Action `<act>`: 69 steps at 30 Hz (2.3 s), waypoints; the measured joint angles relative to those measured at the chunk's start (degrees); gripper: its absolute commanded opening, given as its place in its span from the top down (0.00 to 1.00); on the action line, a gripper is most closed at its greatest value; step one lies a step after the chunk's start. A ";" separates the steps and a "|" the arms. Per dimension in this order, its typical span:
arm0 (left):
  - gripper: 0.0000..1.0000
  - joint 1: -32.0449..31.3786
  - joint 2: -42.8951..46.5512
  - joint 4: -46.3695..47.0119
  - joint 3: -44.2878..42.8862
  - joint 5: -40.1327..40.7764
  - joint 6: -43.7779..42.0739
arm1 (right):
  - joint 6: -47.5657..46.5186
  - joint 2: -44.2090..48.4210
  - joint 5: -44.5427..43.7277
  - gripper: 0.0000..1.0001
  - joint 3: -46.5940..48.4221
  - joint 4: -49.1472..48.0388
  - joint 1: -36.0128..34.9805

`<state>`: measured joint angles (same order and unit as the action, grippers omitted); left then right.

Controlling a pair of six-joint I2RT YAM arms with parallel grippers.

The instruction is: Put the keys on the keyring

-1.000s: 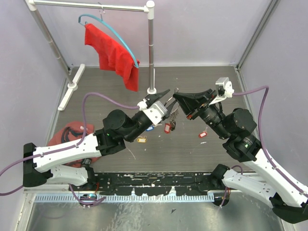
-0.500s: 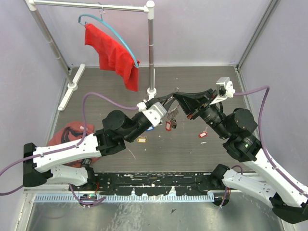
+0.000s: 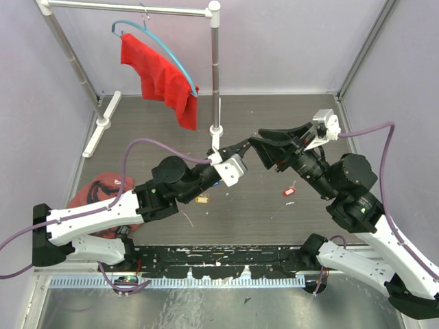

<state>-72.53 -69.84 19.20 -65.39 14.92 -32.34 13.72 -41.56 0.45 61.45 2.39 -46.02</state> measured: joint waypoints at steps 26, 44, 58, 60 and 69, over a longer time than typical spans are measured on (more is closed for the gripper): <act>1.00 0.00 8.85 -30.34 -5.31 -5.62 -24.33 | -8.63 -1.27 9.11 0.37 17.59 27.21 0.00; 1.00 0.00 7.65 -33.35 -6.84 -6.84 -26.34 | 1.77 -12.31 7.63 0.61 20.22 31.21 0.00; 1.00 0.00 7.39 -33.38 -6.97 -6.99 -26.16 | 2.99 -11.72 8.98 0.63 20.22 31.12 0.00; 1.00 0.00 7.39 -33.38 -6.97 -6.99 -26.12 | 3.06 -11.72 9.35 0.66 20.22 31.10 0.00; 1.00 0.00 7.43 -33.38 -6.97 -7.15 -25.92 | 3.89 -11.72 10.73 0.99 20.06 30.47 0.00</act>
<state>-72.53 -62.41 -14.17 -72.36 7.77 -58.26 17.61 -53.28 11.18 81.52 32.86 -46.02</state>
